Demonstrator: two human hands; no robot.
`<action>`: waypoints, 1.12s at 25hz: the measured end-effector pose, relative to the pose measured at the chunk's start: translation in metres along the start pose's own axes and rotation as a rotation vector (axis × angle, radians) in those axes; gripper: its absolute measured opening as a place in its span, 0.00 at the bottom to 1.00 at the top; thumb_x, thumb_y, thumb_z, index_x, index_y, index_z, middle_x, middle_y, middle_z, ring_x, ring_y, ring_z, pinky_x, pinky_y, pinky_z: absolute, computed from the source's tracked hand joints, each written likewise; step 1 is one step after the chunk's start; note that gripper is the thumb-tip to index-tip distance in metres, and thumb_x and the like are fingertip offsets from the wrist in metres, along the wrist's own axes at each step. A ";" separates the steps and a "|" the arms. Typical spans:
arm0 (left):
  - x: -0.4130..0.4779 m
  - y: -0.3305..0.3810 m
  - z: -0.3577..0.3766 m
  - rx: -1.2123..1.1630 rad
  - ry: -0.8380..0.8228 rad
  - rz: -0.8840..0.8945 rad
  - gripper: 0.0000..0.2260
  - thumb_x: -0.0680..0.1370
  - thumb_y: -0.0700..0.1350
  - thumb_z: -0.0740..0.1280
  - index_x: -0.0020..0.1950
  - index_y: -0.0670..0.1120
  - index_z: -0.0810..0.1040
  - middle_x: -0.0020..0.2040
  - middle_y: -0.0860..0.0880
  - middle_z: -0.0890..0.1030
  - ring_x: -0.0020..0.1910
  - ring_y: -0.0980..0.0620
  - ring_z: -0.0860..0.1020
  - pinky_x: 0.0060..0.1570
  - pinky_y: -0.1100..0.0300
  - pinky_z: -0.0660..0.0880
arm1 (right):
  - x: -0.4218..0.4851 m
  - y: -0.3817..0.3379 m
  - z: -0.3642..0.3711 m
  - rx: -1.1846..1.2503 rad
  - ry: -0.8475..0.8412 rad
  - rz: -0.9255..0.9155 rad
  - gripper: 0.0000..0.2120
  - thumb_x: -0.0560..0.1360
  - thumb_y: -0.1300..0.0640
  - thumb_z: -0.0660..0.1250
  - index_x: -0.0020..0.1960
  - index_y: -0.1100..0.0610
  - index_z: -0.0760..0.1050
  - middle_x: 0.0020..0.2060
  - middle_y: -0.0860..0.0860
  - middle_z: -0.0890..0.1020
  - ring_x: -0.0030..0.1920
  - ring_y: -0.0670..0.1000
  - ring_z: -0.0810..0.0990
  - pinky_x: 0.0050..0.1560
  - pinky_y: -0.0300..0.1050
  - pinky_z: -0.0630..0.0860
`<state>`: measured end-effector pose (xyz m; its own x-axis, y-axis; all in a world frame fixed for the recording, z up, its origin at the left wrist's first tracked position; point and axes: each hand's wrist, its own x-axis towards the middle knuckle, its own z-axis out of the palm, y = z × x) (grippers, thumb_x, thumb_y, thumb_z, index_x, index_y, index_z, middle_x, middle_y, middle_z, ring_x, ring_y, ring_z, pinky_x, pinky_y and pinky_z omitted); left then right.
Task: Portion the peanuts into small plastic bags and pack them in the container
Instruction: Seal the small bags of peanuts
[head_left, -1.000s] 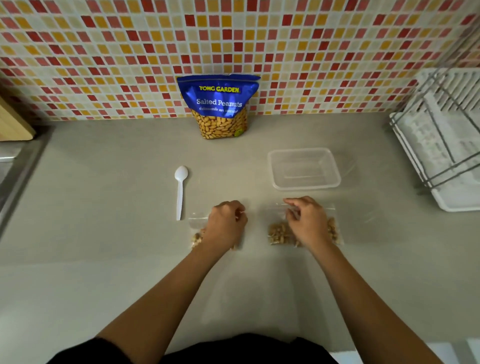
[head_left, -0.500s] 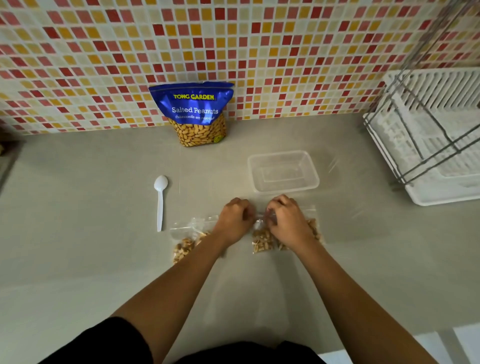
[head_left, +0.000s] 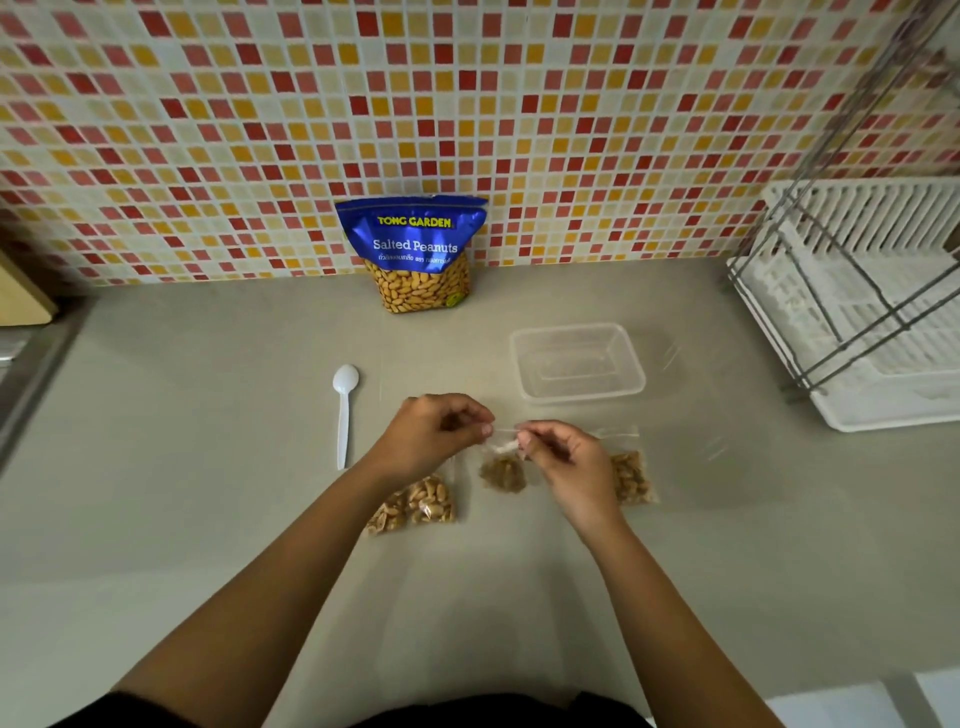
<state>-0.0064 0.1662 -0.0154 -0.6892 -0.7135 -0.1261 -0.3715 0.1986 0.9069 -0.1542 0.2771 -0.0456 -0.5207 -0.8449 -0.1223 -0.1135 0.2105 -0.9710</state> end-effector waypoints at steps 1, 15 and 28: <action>-0.001 0.004 -0.003 0.084 -0.009 0.048 0.03 0.73 0.43 0.71 0.45 0.51 0.82 0.37 0.58 0.81 0.38 0.65 0.79 0.42 0.72 0.73 | -0.002 -0.004 0.004 -0.029 -0.001 -0.026 0.05 0.73 0.58 0.70 0.48 0.54 0.81 0.41 0.48 0.84 0.40 0.41 0.82 0.44 0.31 0.75; -0.013 0.034 0.001 0.420 0.233 0.328 0.03 0.75 0.41 0.66 0.45 0.43 0.79 0.42 0.47 0.79 0.40 0.52 0.76 0.43 0.59 0.74 | -0.010 -0.048 0.023 -0.317 0.243 -0.248 0.06 0.72 0.58 0.68 0.39 0.48 0.78 0.37 0.42 0.81 0.41 0.43 0.79 0.41 0.46 0.76; -0.019 0.026 -0.020 0.410 0.285 0.275 0.04 0.76 0.42 0.67 0.45 0.42 0.79 0.41 0.49 0.79 0.40 0.53 0.75 0.42 0.65 0.72 | 0.000 -0.053 0.014 -0.283 0.218 -0.214 0.03 0.72 0.56 0.69 0.41 0.50 0.78 0.38 0.45 0.82 0.41 0.46 0.80 0.43 0.50 0.78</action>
<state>0.0092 0.1711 0.0187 -0.6206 -0.7405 0.2580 -0.4525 0.6069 0.6534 -0.1365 0.2594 0.0032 -0.6236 -0.7668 0.1519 -0.4508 0.1940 -0.8713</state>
